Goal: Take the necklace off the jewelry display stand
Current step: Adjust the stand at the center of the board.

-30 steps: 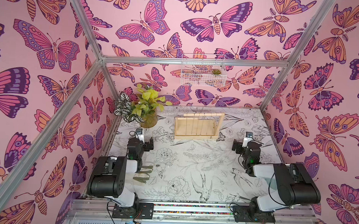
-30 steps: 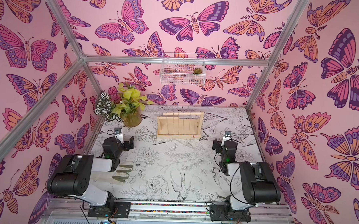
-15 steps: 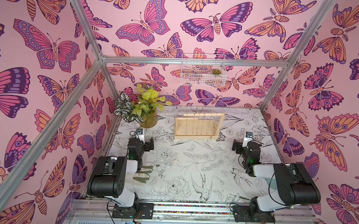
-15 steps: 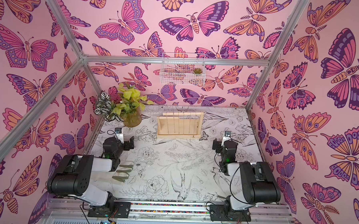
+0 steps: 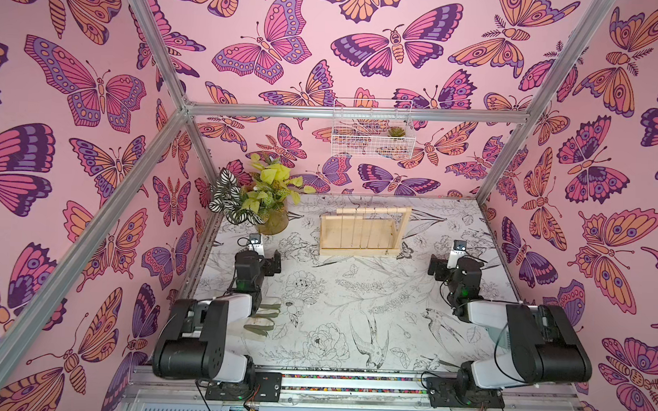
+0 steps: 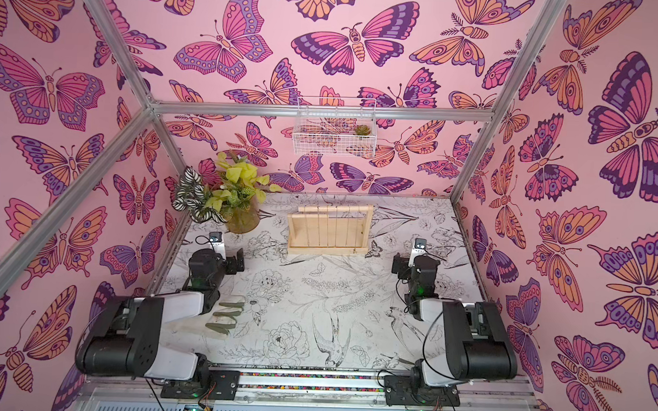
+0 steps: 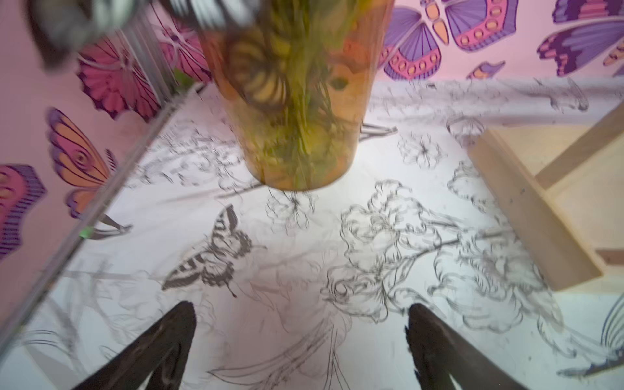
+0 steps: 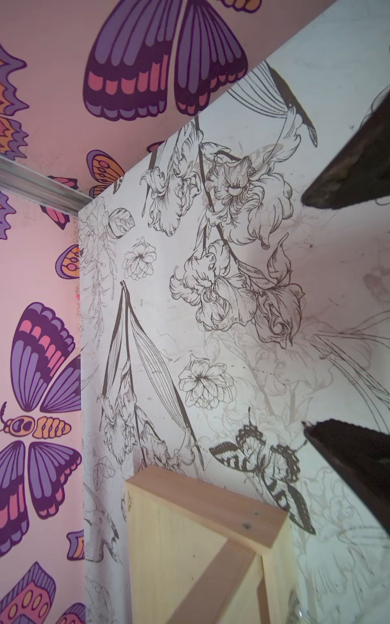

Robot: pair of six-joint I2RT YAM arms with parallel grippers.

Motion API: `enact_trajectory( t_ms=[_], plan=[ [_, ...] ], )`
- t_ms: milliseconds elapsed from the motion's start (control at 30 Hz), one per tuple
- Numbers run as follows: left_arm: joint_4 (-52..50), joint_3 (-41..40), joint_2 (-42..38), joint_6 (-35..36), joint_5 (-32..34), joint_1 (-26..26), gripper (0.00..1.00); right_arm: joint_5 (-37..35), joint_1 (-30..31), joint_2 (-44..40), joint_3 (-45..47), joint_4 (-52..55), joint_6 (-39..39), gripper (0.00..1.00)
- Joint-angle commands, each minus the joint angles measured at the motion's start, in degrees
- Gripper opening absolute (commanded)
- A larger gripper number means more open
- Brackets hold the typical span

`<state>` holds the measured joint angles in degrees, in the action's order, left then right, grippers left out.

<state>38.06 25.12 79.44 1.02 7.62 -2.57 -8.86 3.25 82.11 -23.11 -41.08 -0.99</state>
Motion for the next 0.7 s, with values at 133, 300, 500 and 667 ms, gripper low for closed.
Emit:
enact_trajectory(
  t_ms=[133, 300, 500, 667],
  plan=[
    [-10.7, 9.5, -13.7, 3.4, 16.5, -16.0, 0.99, -24.9, 11.5, -11.7, -17.4, 30.7, -7.2, 1.0],
    [-22.9, 15.3, -21.7, -14.0, 10.2, -22.6, 0.99, -24.6, 14.7, -14.1, -25.7, 43.5, -8.1, 1.0],
    [-24.3, 16.5, -19.8, -16.6, -7.5, -24.5, 0.99, -18.1, 14.6, -14.1, -25.8, 41.3, -14.3, 1.0],
    [-22.4, 15.0, -15.9, -14.0, -5.9, -26.8, 0.99, -10.7, 14.6, -7.3, -30.3, 42.2, -15.7, 0.76]
  ],
)
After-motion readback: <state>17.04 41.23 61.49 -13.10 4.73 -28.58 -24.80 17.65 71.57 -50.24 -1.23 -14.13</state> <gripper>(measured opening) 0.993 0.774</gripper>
